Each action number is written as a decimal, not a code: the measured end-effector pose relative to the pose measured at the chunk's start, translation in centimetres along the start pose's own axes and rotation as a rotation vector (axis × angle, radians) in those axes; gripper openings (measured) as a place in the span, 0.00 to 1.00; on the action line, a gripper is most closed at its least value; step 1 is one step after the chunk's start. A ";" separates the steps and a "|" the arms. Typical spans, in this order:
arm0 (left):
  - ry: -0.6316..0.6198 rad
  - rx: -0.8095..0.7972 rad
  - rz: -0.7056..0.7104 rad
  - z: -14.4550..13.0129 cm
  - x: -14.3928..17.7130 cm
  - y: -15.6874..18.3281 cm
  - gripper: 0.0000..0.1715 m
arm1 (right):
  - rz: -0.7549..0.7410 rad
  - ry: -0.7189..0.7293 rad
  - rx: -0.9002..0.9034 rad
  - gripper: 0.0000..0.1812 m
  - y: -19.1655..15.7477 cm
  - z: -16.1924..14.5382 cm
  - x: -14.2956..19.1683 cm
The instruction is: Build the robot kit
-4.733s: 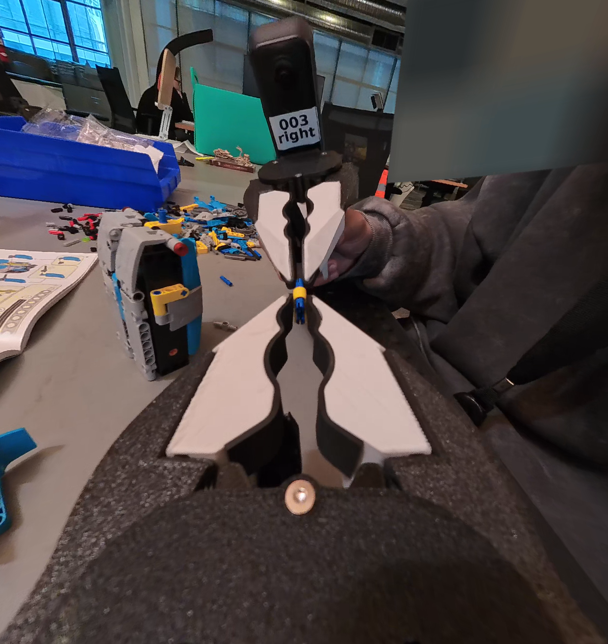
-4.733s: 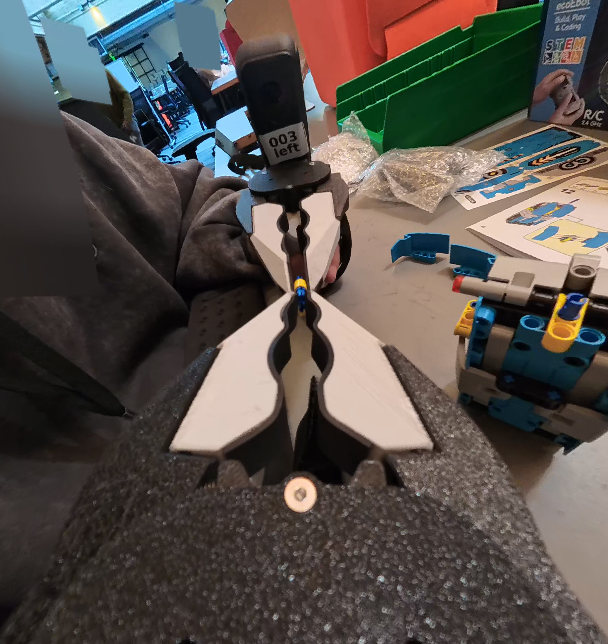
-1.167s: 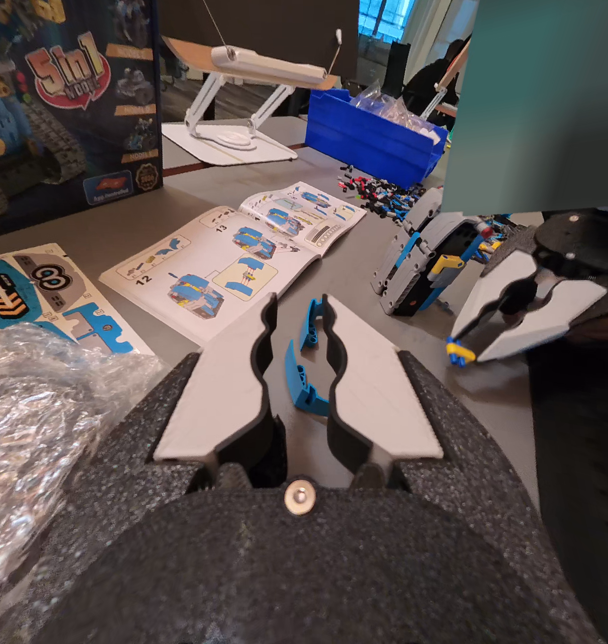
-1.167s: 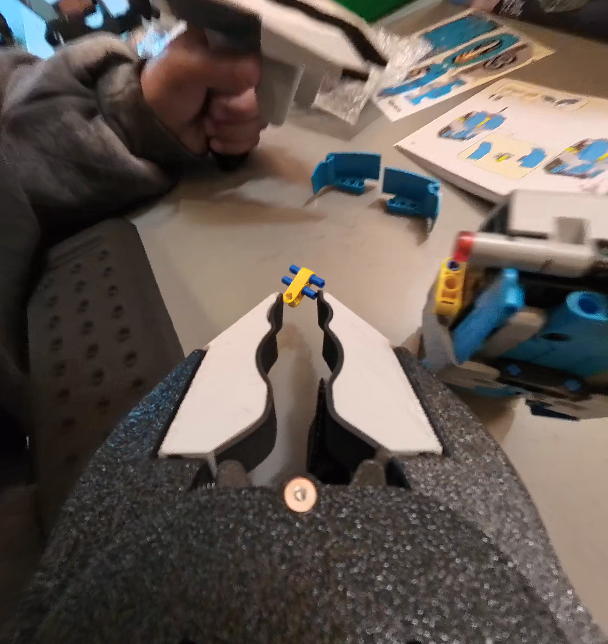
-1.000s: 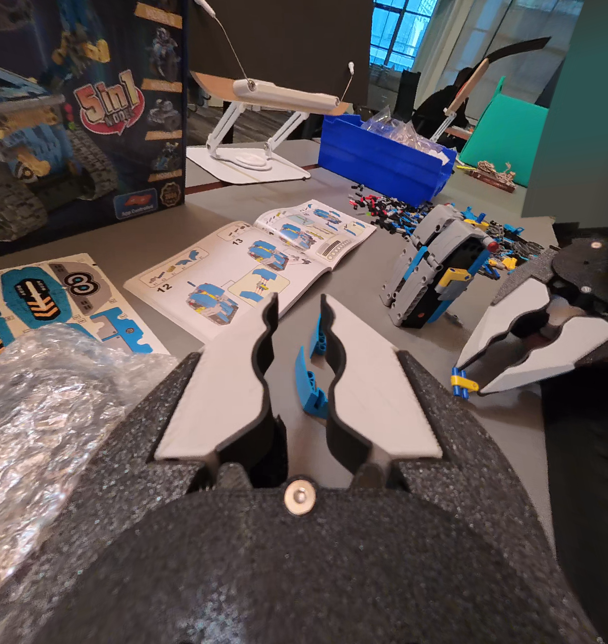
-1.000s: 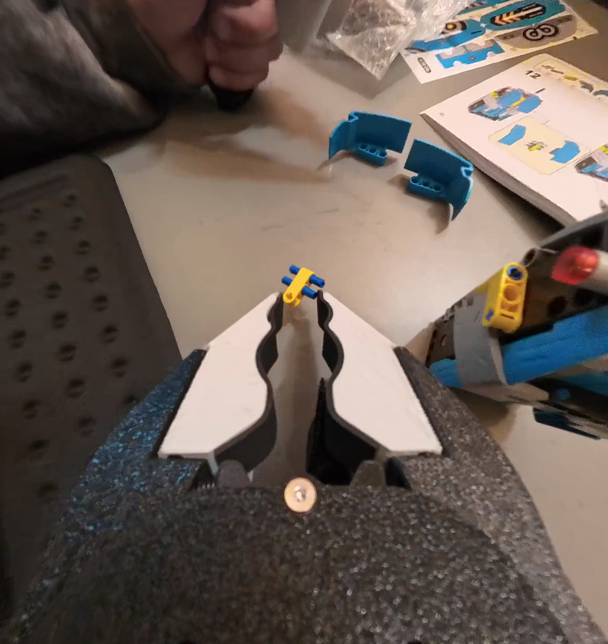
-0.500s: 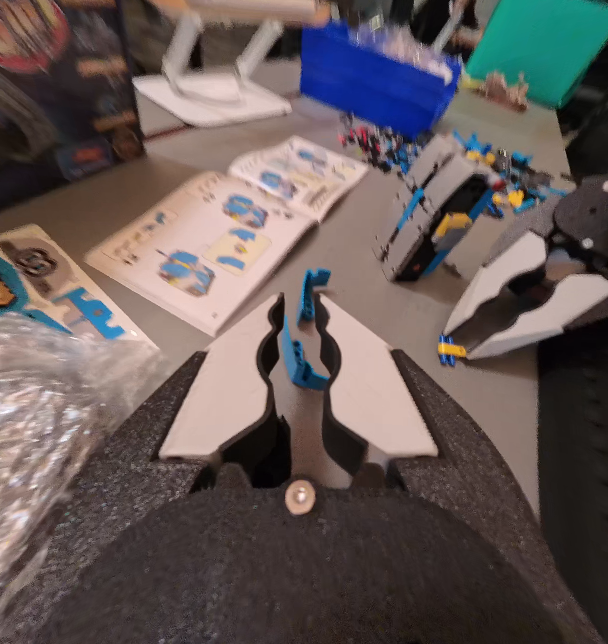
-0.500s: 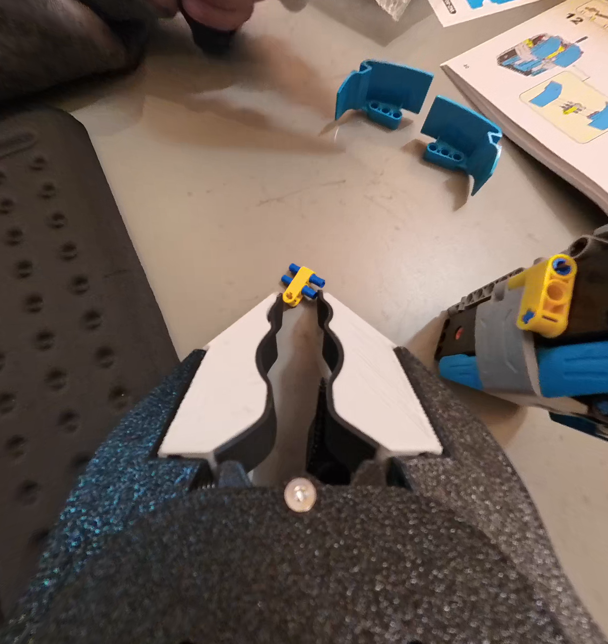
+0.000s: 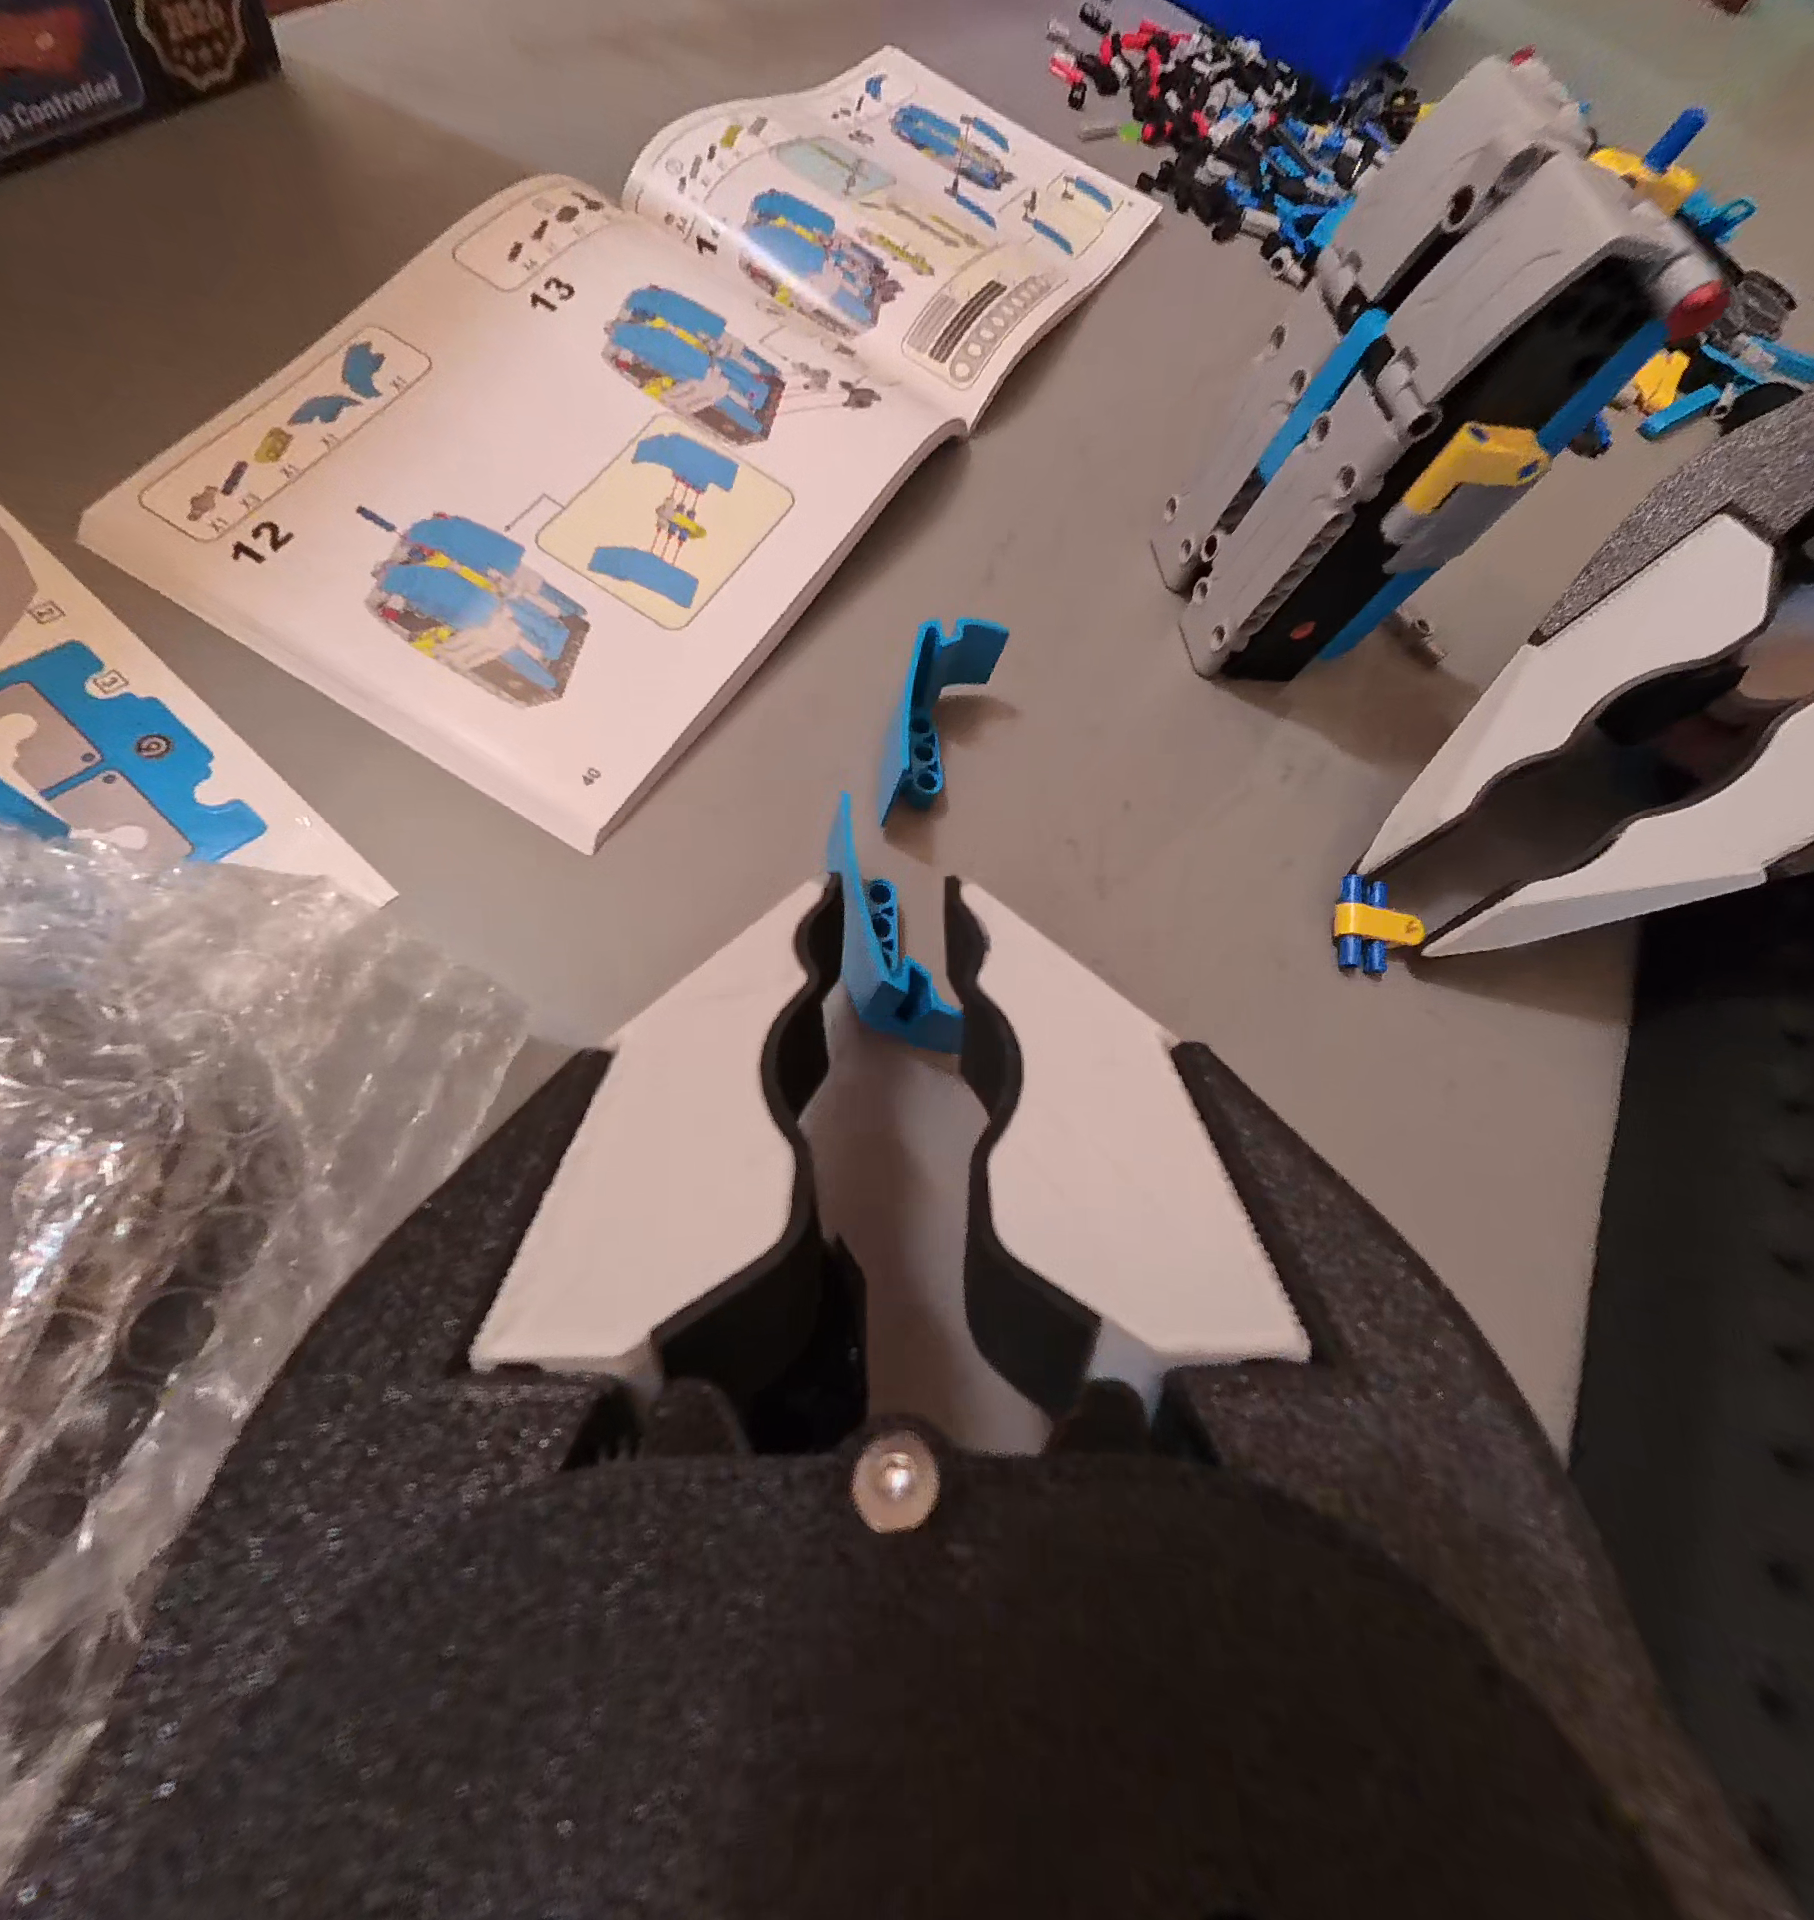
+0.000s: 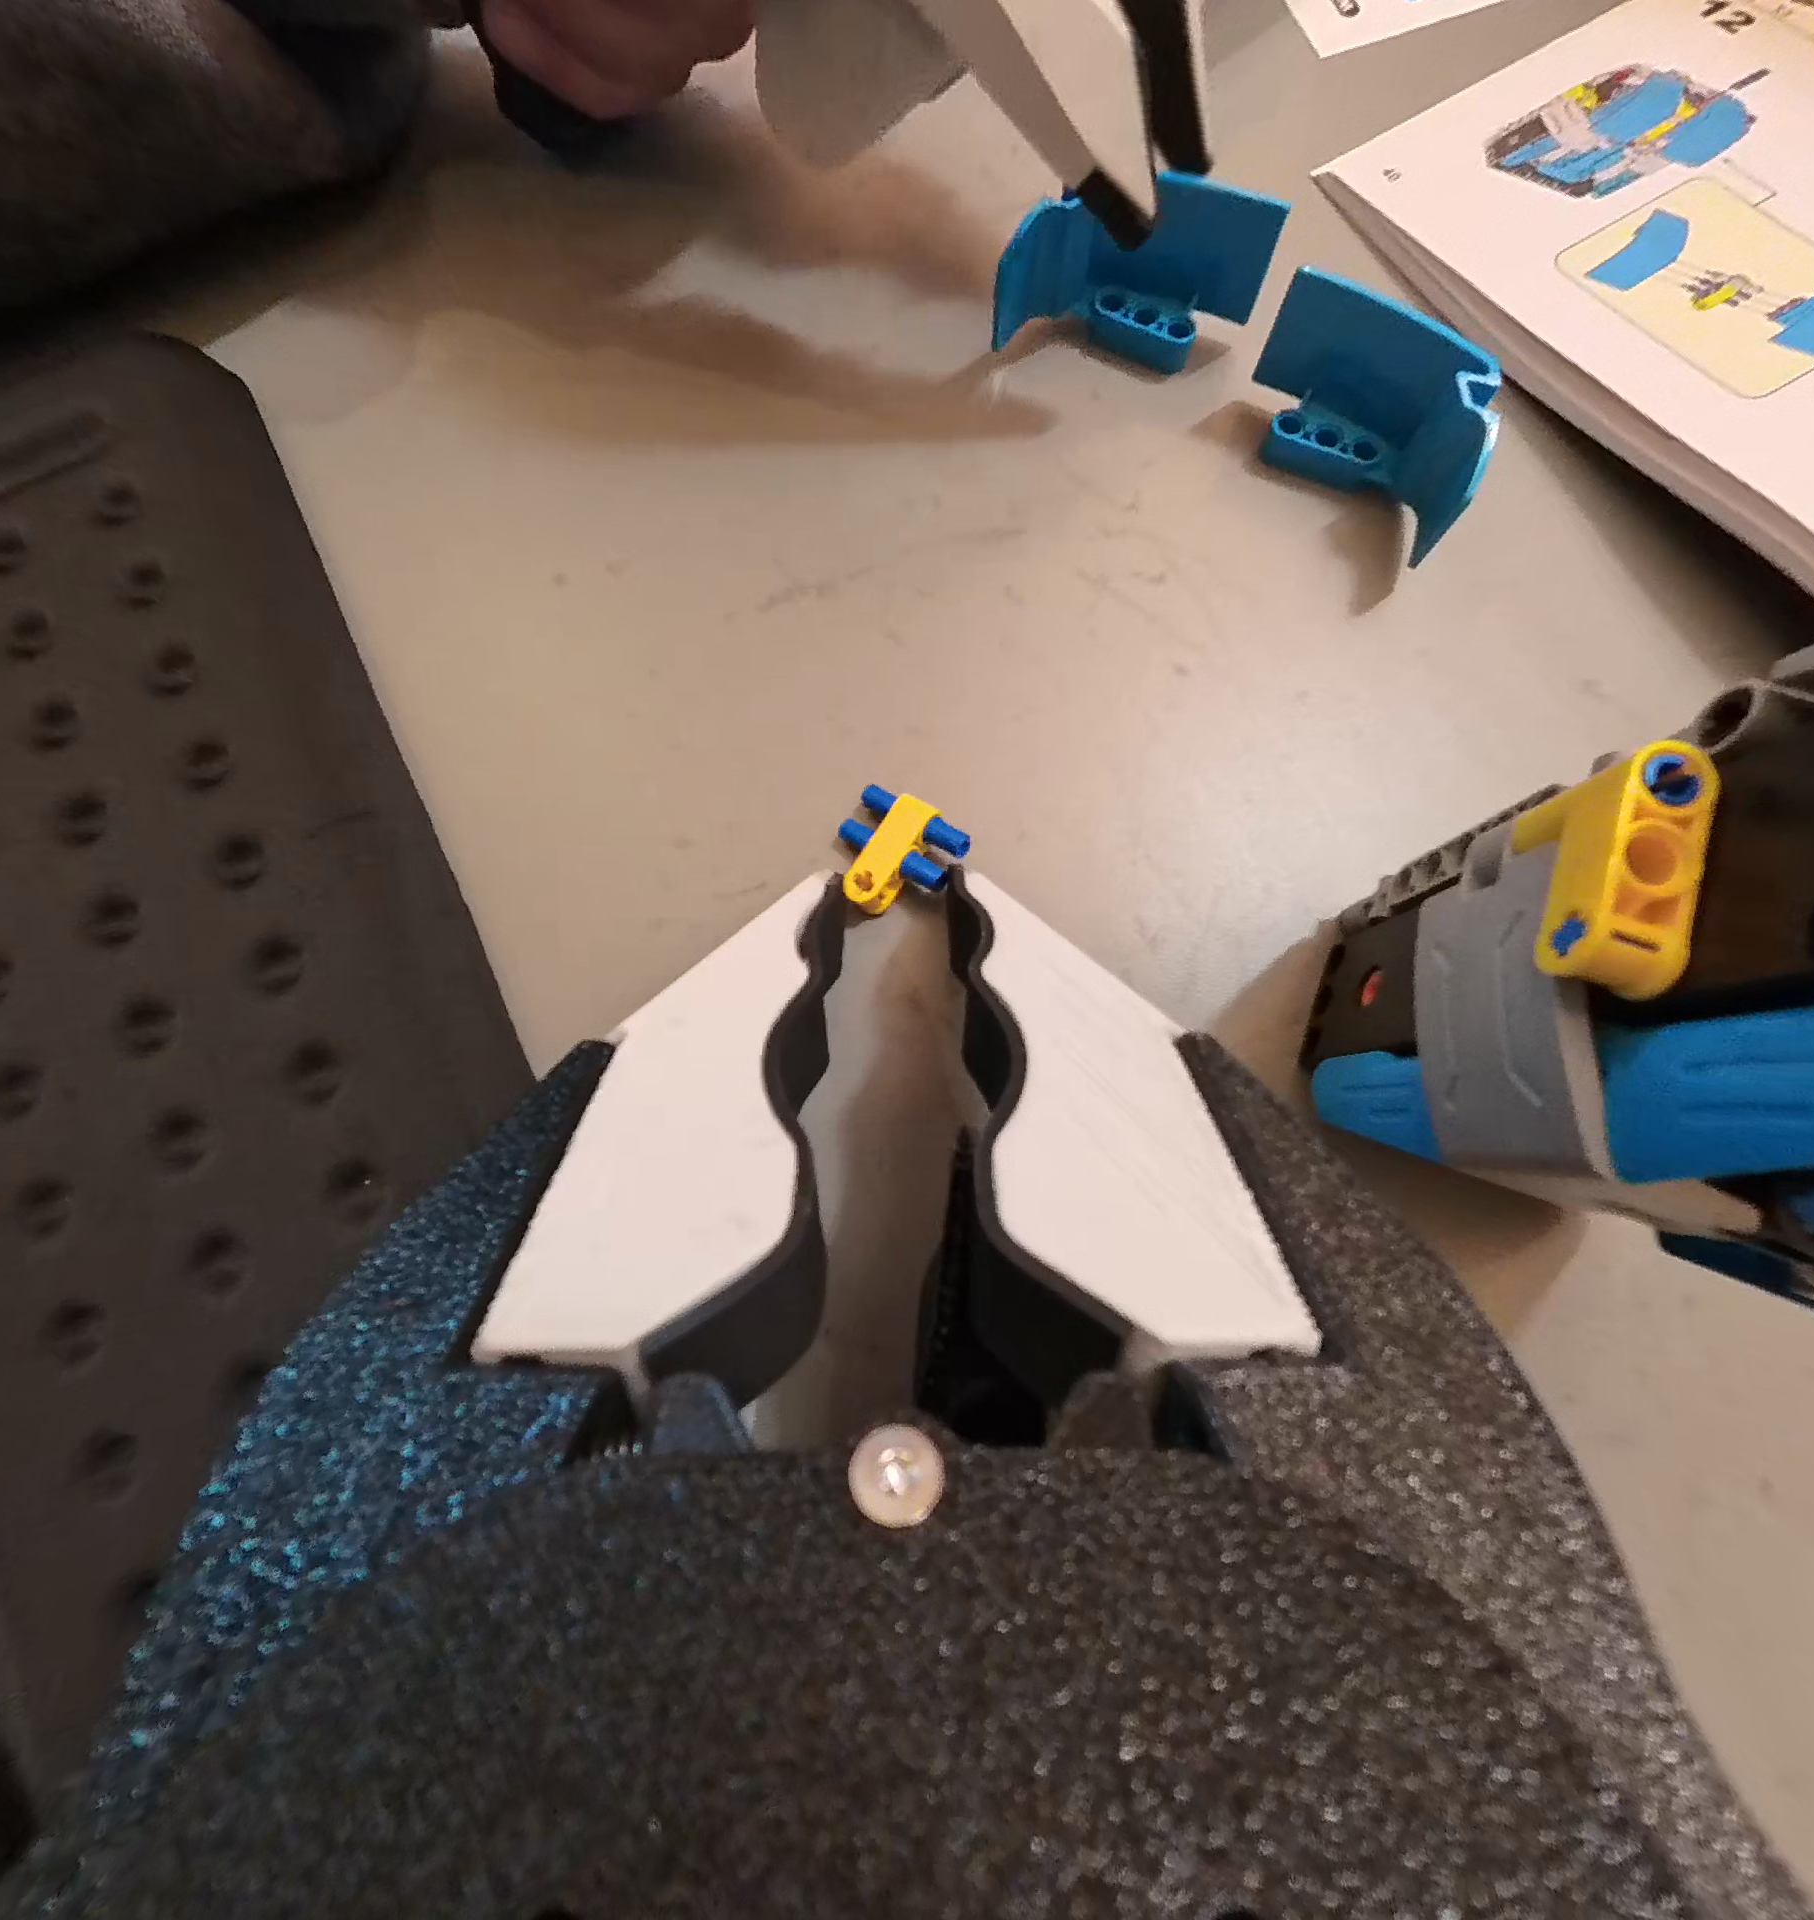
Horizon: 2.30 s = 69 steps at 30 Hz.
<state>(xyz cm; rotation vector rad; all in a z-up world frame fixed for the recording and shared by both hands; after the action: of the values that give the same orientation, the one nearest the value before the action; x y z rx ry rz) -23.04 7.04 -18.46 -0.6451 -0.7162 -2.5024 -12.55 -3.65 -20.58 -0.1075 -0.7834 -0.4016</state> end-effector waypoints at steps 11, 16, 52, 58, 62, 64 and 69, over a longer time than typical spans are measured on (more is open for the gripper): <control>0.165 -0.235 -0.131 2.2 2.1 3.2 0.00 | -0.044 0.132 -0.009 0.18 0.7 2.0 1.4; 0.366 0.020 -0.632 4.4 5.5 8.3 0.00 | -0.018 0.531 -0.029 0.21 1.2 7.9 5.4; 0.205 0.445 -1.033 2.8 5.0 12.2 0.00 | -1.047 0.326 1.273 0.07 -1.9 10.4 5.1; 0.312 0.176 -0.675 3.1 3.8 9.2 0.00 | -0.880 0.279 0.966 0.15 0.0 9.1 4.0; 0.348 0.011 -0.441 3.2 3.1 7.3 0.00 | -0.789 0.265 0.694 0.18 2.3 8.1 4.1; 0.353 -0.066 -0.354 3.0 2.8 6.9 0.00 | -0.749 0.266 0.589 0.20 3.3 7.6 4.1; 0.350 -0.085 -0.347 2.9 2.7 7.0 0.00 | -0.563 0.338 0.362 0.21 3.6 7.2 4.0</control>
<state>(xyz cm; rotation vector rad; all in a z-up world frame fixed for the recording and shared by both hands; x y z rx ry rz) -20.53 2.63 -12.22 -0.1019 -0.6337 -2.8707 -13.36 0.20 -12.50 0.5197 -0.5300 -0.7783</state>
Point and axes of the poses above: each gripper's, where its closed fingertips meet, x back along the fingers, z out of its top, y = z × x across the jaws, the point moved 2 cm from there along x, back along the fingers, and after that the axes turned 9 degrees about x, right-handed, at the moved point
